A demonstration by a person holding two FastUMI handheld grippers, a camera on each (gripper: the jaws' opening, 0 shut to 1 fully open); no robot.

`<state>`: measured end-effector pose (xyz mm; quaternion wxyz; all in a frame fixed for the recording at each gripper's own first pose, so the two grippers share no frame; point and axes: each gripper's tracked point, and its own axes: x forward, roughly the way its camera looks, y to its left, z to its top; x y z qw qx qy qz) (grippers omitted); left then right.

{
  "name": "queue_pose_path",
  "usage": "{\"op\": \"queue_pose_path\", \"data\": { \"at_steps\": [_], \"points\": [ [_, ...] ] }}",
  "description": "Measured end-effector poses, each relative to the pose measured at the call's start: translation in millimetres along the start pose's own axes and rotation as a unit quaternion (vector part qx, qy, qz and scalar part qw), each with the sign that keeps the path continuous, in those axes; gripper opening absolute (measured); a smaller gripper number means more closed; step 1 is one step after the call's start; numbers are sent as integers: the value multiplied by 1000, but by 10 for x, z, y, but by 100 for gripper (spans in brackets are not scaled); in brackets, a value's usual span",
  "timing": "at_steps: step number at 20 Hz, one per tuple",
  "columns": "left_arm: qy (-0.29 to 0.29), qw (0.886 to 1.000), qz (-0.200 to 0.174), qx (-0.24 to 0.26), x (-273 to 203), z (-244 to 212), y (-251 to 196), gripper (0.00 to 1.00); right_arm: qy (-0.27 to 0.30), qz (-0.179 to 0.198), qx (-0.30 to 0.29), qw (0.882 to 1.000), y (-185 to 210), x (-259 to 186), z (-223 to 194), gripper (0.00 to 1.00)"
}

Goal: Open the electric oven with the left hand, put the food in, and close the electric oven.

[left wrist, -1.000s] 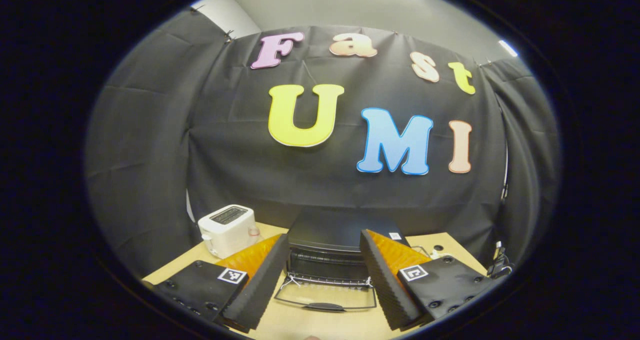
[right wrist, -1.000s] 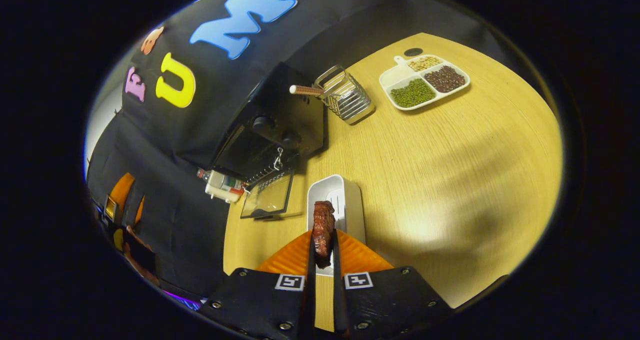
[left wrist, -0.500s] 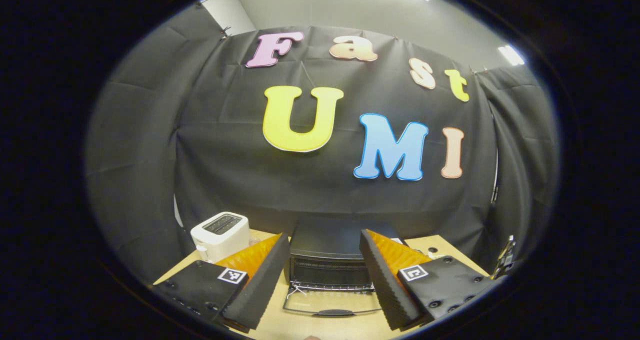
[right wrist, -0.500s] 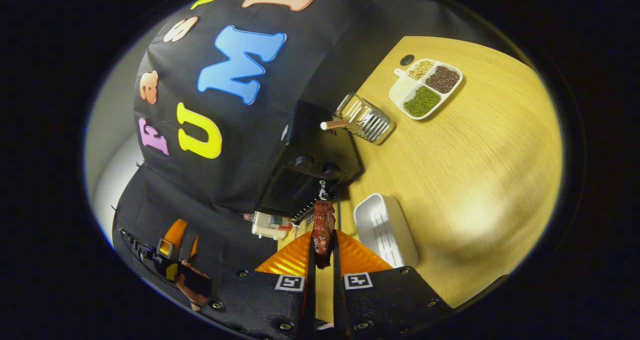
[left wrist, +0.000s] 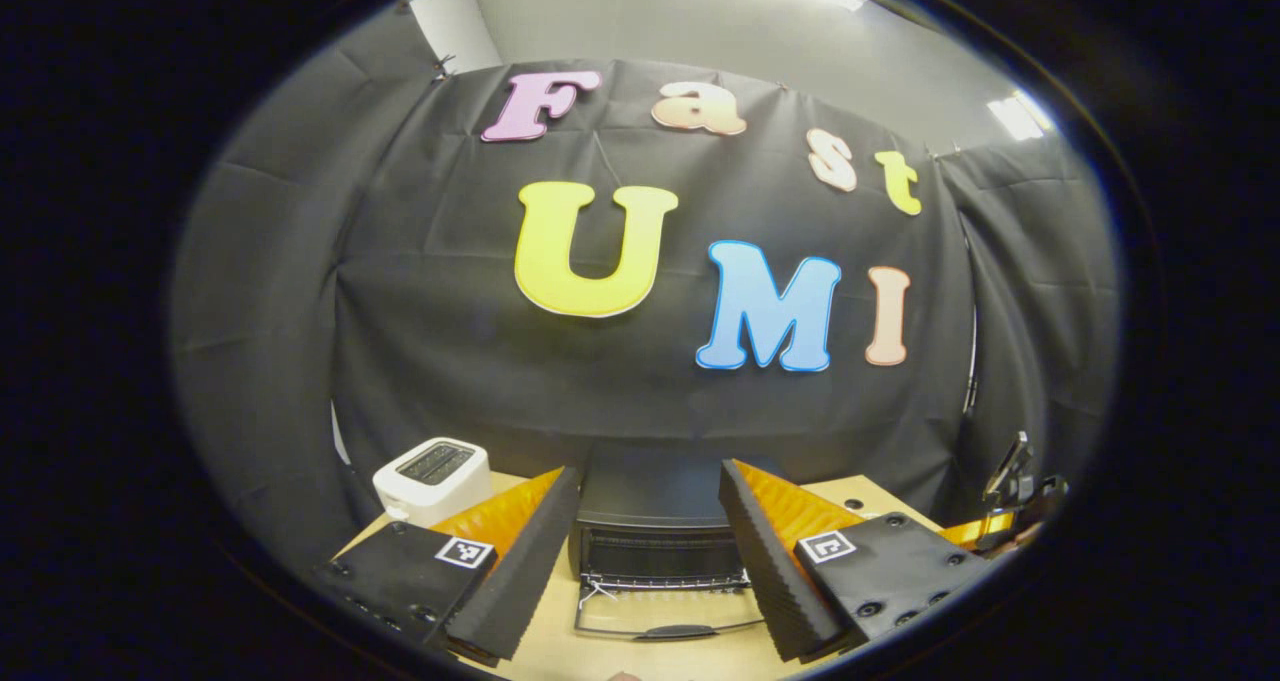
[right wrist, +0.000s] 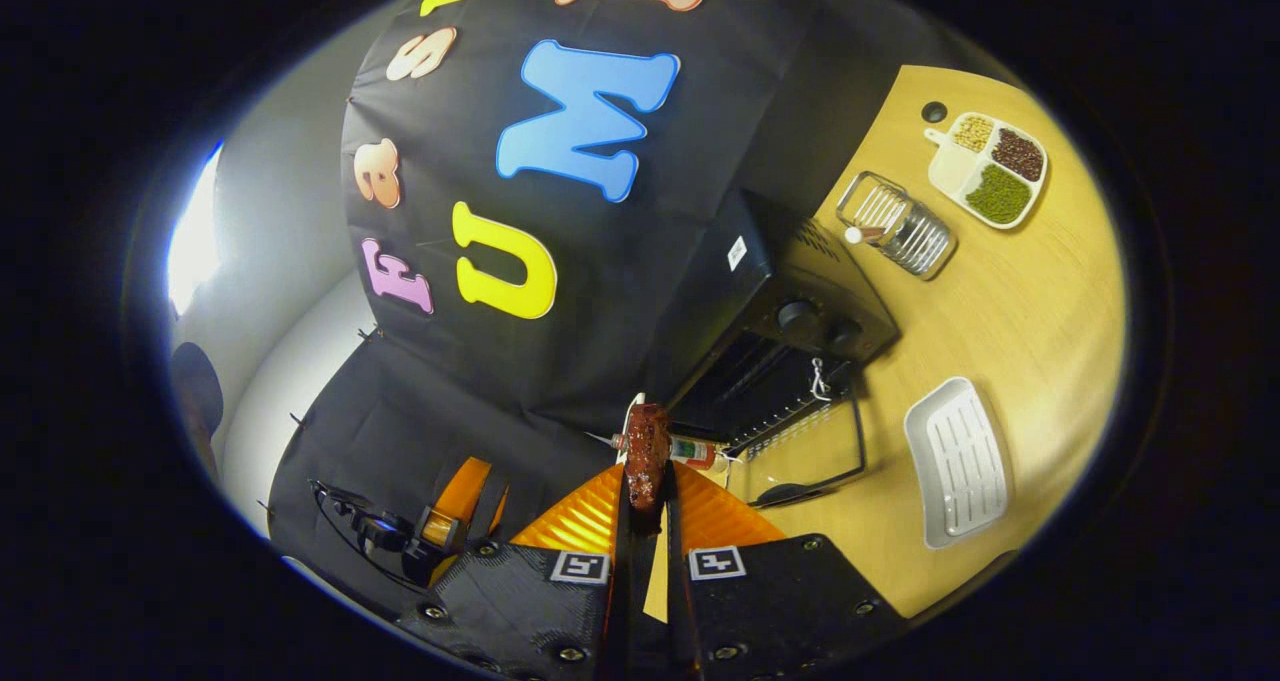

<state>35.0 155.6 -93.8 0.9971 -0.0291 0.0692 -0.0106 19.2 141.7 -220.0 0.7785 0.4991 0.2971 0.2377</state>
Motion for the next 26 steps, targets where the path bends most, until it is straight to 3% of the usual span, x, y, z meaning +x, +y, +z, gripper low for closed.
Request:
{"op": "queue_pose_path", "data": {
  "at_steps": [10, 13, 14, 21, 22, 25, 26],
  "points": [
    [8, 1000, 25, 3, -122, -33, 473, 99, 31, -32, 14, 999, -307, 931, -190, 15],
    [10, 999, 32, 6, -133, -38, 592, 95, 25, -58, 30, 998, -510, 1223, -216, 15],
    [12, 999, 34, 8, -122, -45, 631, 99, 22, -63, 36, 997, -559, 1331, -216, 15],
    [24, 998, 56, 9, -165, -97, 932, 99, -5, -104, 55, 993, -917, 1969, -200, 14],
    [26, 998, 61, 8, -182, -109, 988, 95, -12, -112, 56, 992, -965, 2039, -188, 14],
    [34, 997, 76, 5, -216, -168, 1138, 99, -30, -141, 53, 988, -1153, 2218, -158, 15],
    [36, 996, 80, 4, -221, -177, 1179, 92, -39, -153, 45, 986, -1225, 2253, -121, 15]
  ]
}}
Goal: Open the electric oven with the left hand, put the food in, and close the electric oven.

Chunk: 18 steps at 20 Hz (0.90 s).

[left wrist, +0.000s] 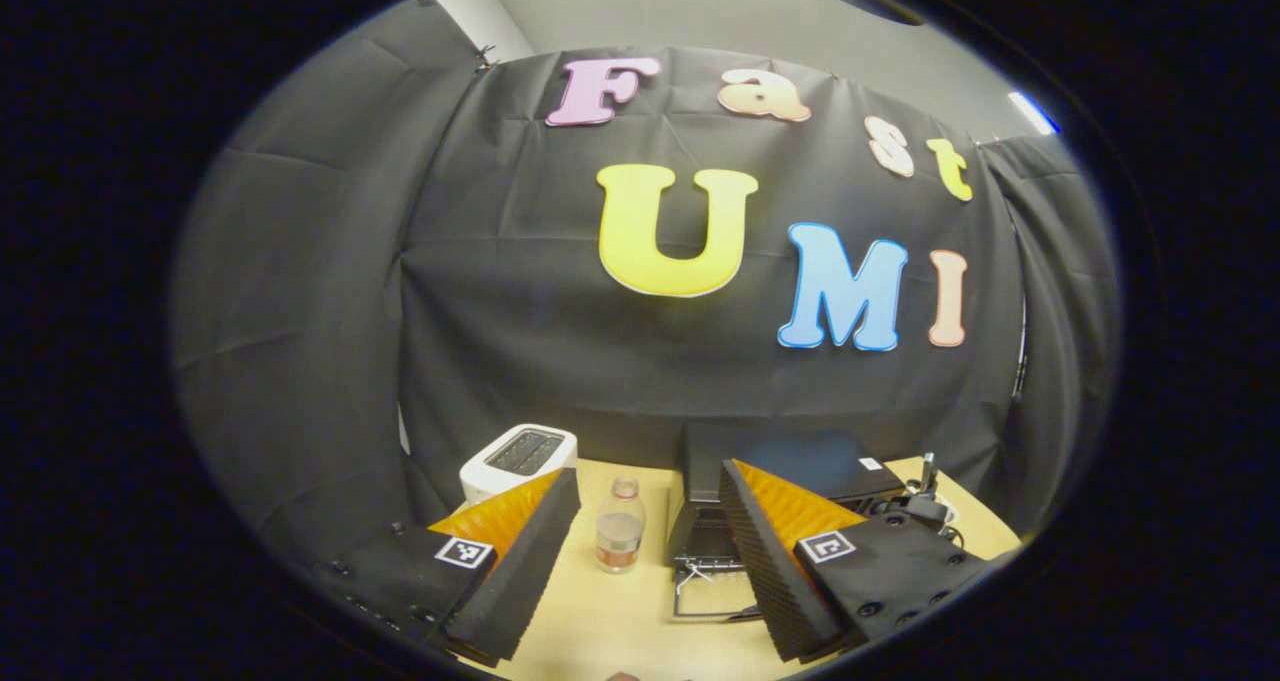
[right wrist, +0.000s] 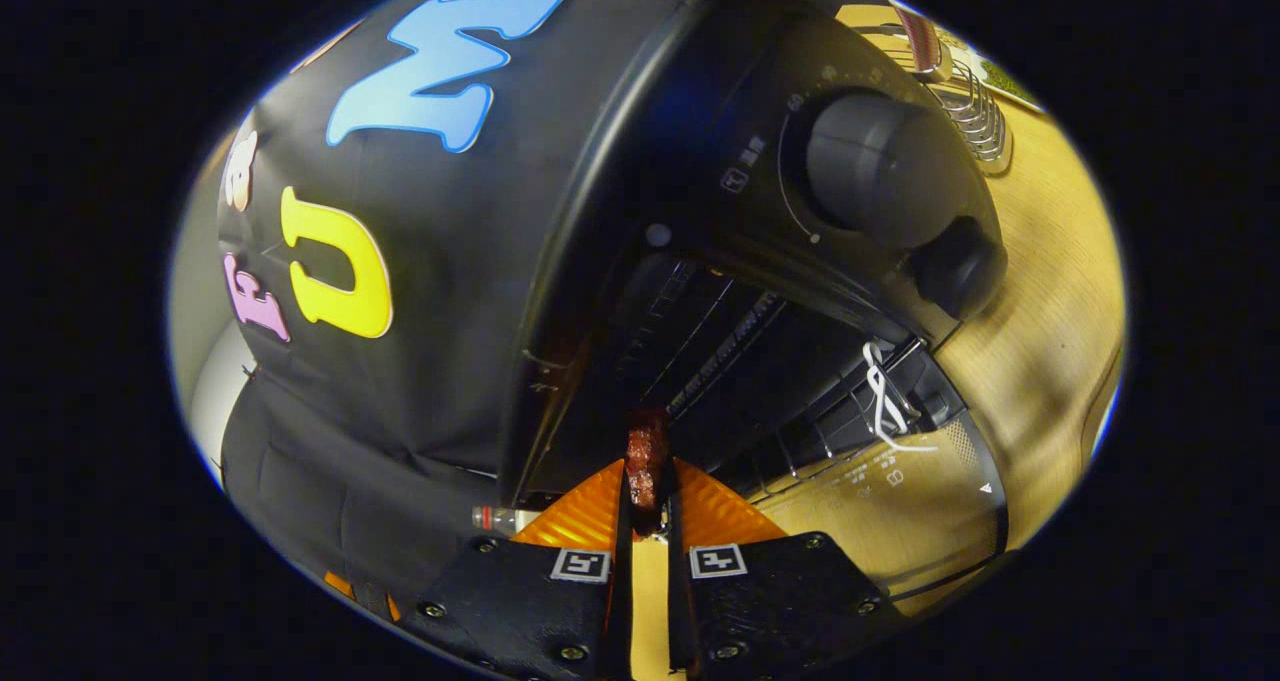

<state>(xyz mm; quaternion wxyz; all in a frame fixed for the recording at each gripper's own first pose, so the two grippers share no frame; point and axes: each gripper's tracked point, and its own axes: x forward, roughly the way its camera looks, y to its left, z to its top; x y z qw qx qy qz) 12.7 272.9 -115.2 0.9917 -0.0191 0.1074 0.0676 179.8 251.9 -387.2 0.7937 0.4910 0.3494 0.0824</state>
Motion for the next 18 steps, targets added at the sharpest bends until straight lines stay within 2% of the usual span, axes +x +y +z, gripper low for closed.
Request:
{"op": "queue_pose_path", "data": {
  "at_steps": [3, 4, 5, 7, 8, 10, 12, 13, 15, 18],
  "points": [
    [5, 1000, 9, -6, 9, -28, 98, 99, -40, -38, -16, 998, -114, 84, 190, 15],
    [5, 1000, 11, -9, 15, -33, 112, 95, -44, -50, -23, 998, -129, 92, 210, 15],
    [5, 1000, 11, -12, 27, -40, 112, 99, -43, -73, -41, 996, -188, 110, 219, 15],
    [5, 1000, 8, -16, 38, -53, 63, 95, -46, -109, -81, 990, -246, 94, 248, 24],
    [5, 1000, 5, -15, 46, -49, 29, 99, -45, -121, -100, 987, -256, 71, 257, 30],
    [4, 1000, -1, -11, 79, -60, -60, 99, -47, -152, -130, 979, -332, 37, 295, 38],
    [4, 1000, -6, -9, 75, -70, -144, 99, -42, -158, -140, 977, -336, -28, 295, 46],
    [4, 1000, -9, -12, 82, -60, -199, 99, -44, -159, -142, 976, -331, -86, 314, 47],
    [0, 1000, -19, -19, 102, -34, -328, 99, -54, -161, -156, 973, -331, -220, 385, 65],
    [-1, 999, -36, -14, 113, -43, -527, 96, -72, -164, -196, 964, -262, -565, 463, 65]
  ]
}}
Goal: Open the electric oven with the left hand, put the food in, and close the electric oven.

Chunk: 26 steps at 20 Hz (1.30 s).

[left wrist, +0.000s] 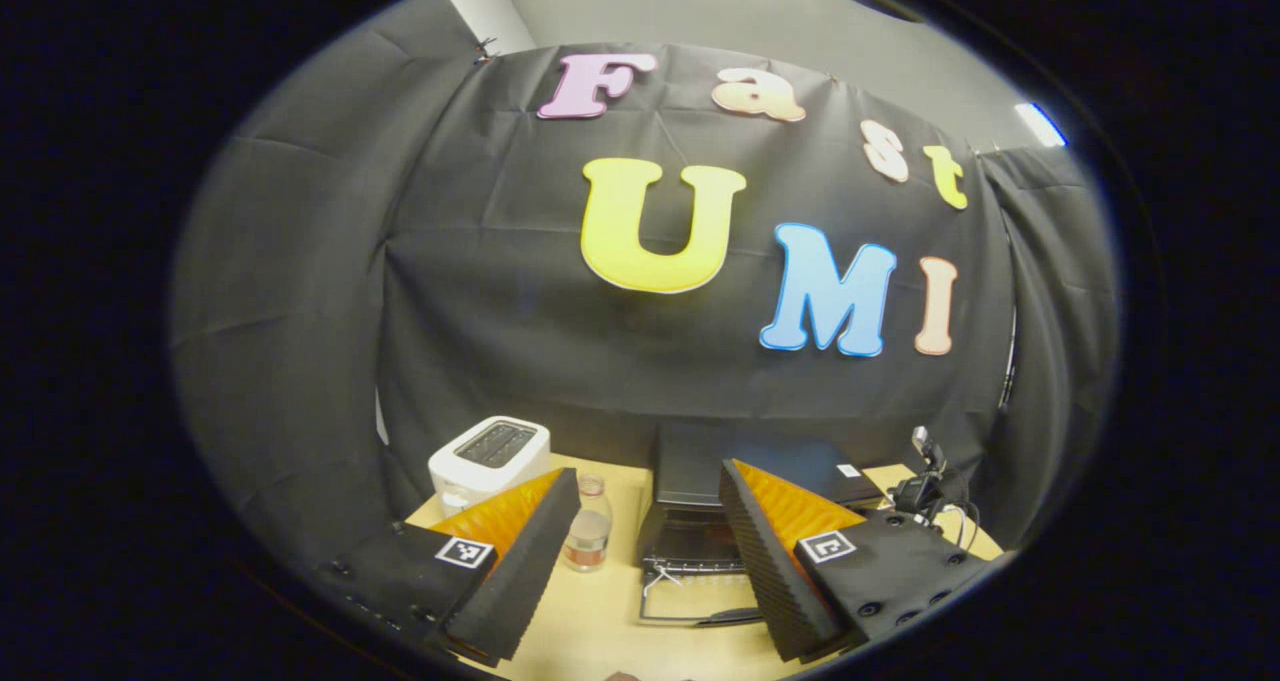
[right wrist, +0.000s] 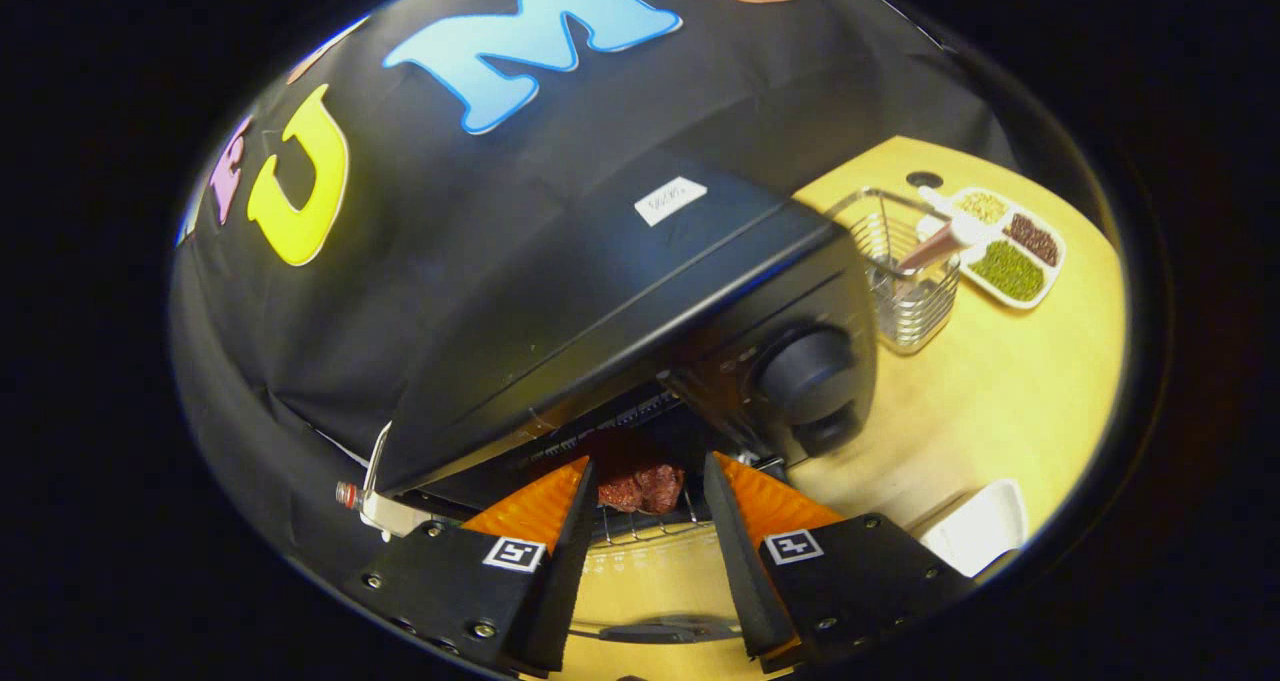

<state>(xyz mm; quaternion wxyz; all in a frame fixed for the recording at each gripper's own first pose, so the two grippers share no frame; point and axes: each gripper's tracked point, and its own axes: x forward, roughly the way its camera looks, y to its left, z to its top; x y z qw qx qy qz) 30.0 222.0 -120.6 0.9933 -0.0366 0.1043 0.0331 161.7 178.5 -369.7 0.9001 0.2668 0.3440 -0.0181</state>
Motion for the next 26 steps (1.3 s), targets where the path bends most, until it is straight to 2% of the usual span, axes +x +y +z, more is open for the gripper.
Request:
{"op": "queue_pose_path", "data": {
  "at_steps": [6, 7, 8, 10, 12, 16, 17, 18, 19, 20, 23, 24, 26],
  "points": [
    [-3, 999, -39, 7, 73, -2, -489, 99, -80, -7, -104, 991, -124, -908, 454, 65],
    [-3, 999, -43, 9, 91, 2, -572, 99, -97, -8, -123, 988, -129, -1071, 554, 65],
    [-4, 999, -48, 10, 93, 8, -654, 92, -115, -7, -142, 983, -106, -1241, 660, 65],
    [-9, 998, -58, 12, 54, 32, -821, 99, -156, -7, -181, 971, -56, -1600, 876, 65],
    [-16, 997, -69, 17, 48, 64, -994, 99, -193, -5, -210, 958, 9, -1937, 1067, 65],
    [-36, 996, -83, 27, -20, 197, -1273, 95, -237, 1, -235, 943, 91, -2491, 1303, 65],
    [-41, 995, -85, 29, -34, 232, -1328, 99, -244, -1, -235, 941, 82, -2596, 1360, 65],
    [-44, 995, -88, 31, -56, 262, -1382, 99, -247, 1, -233, 941, 93, -2675, 1381, 65],
    [-47, 994, -88, 33, -72, 278, -1428, 99, -250, 7, -233, 940, 113, -2748, 1406, 58],
    [-46, 994, -90, 36, -76, 278, -1470, 99, -256, 13, -235, 938, 122, -2818, 1428, 69],
    [-31, 995, -90, 35, -50, 146, -1554, 99, -267, 20, -241, 933, 124, -2913, 1484, 72],
    [-23, 995, -91, 33, -41, 94, -1575, 99, -269, 21, -240, 933, 117, -2931, 1483, 89],
    [-5, 995, -92, 33, -19, -59, -1612, 99, -272, 22, -236, 933, 88, -2962, 1520, 92]
  ]
}}
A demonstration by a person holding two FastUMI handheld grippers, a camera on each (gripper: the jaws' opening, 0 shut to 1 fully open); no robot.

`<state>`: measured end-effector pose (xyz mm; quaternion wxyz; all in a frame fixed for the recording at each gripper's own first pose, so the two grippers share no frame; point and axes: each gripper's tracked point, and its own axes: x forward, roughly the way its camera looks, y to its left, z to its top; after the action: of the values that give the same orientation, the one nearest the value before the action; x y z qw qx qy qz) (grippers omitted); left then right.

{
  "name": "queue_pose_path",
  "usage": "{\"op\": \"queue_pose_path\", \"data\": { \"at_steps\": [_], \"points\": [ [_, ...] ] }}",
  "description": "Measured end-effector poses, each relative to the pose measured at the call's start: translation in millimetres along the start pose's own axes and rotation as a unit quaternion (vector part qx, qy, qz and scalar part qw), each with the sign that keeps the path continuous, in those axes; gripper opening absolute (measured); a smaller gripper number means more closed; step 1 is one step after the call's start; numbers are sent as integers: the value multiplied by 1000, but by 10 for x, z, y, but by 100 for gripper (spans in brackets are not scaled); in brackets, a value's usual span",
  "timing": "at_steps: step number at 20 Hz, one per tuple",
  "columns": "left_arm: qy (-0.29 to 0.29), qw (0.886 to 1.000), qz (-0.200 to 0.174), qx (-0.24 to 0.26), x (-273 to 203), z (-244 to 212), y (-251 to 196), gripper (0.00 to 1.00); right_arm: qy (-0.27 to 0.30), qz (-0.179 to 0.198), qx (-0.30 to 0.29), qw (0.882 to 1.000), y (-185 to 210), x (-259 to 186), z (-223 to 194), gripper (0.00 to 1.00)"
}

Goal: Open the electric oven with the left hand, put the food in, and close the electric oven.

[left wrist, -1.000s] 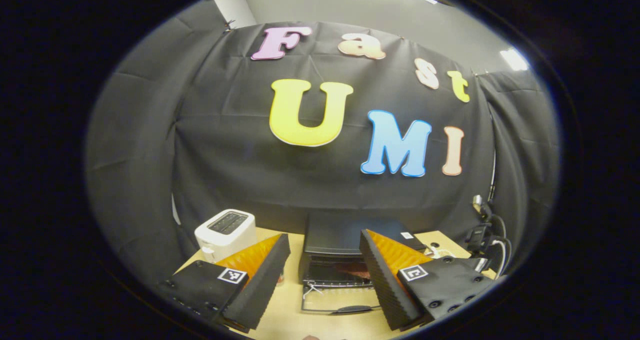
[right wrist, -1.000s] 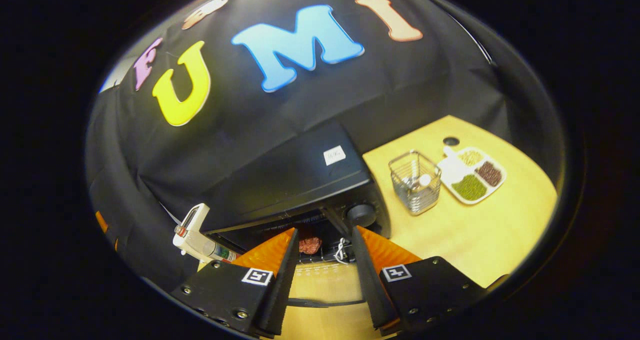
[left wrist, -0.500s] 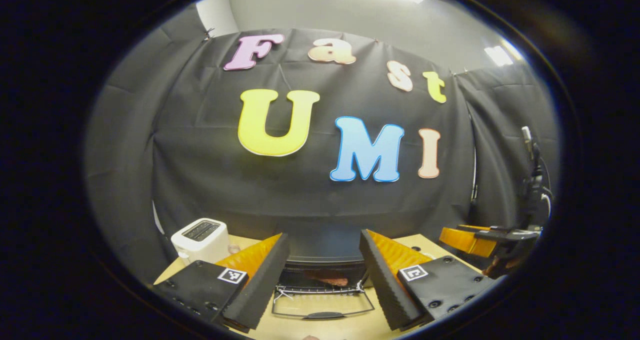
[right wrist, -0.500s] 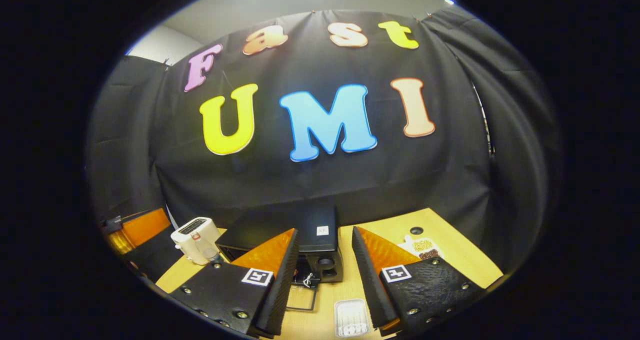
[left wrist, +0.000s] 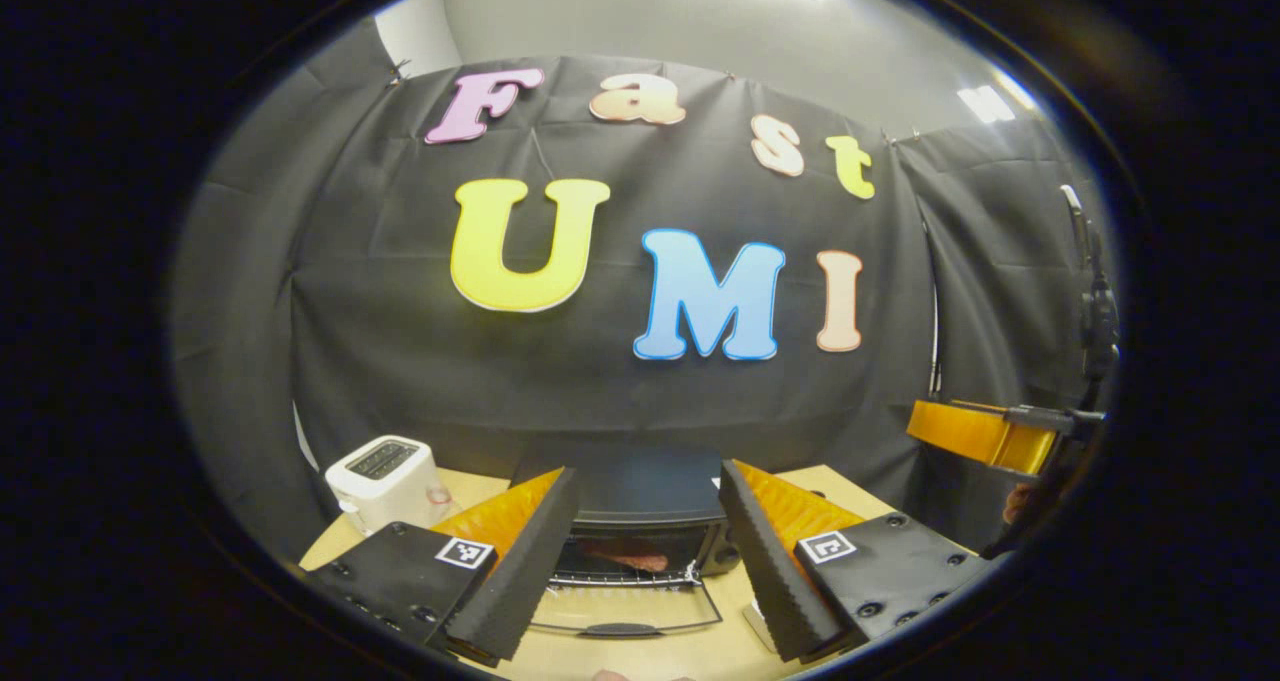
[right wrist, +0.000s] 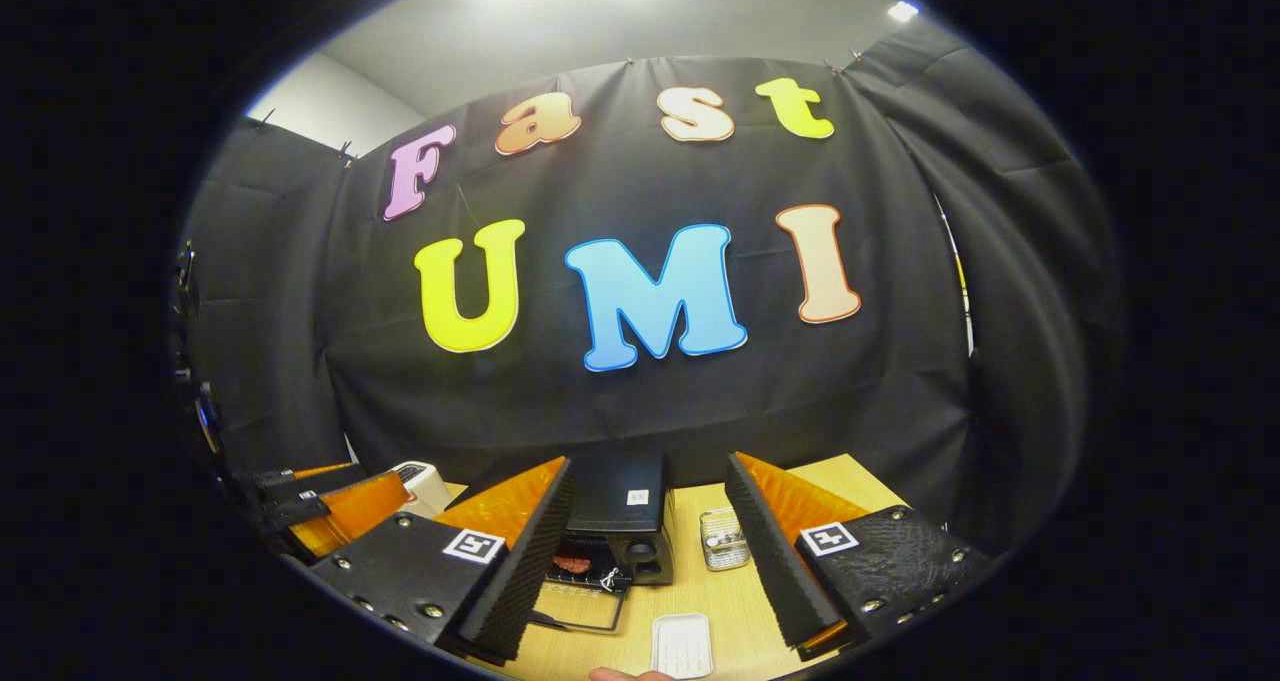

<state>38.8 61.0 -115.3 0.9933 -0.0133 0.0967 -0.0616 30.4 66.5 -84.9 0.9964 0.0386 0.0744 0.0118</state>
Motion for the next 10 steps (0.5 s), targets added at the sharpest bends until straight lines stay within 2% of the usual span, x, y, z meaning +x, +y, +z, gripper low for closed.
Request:
{"op": "queue_pose_path", "data": {
  "at_steps": [5, 7, 8, 10],
  "points": [
    [87, 996, -1, 6, 132, -642, -52, 99, -10, -9, -11, 1000, -127, -2, 69, 92],
    [131, 991, 3, -4, 170, -944, -47, 92, -14, -12, -12, 1000, -176, -1, 91, 92],
    [150, 989, 7, -8, 189, -1085, -24, 95, -13, -13, -11, 1000, -193, 10, 90, 92],
    [178, 984, 10, -13, 215, -1351, -8, 92, -10, -16, -9, 1000, -246, 2, 63, 92]
  ]
}}
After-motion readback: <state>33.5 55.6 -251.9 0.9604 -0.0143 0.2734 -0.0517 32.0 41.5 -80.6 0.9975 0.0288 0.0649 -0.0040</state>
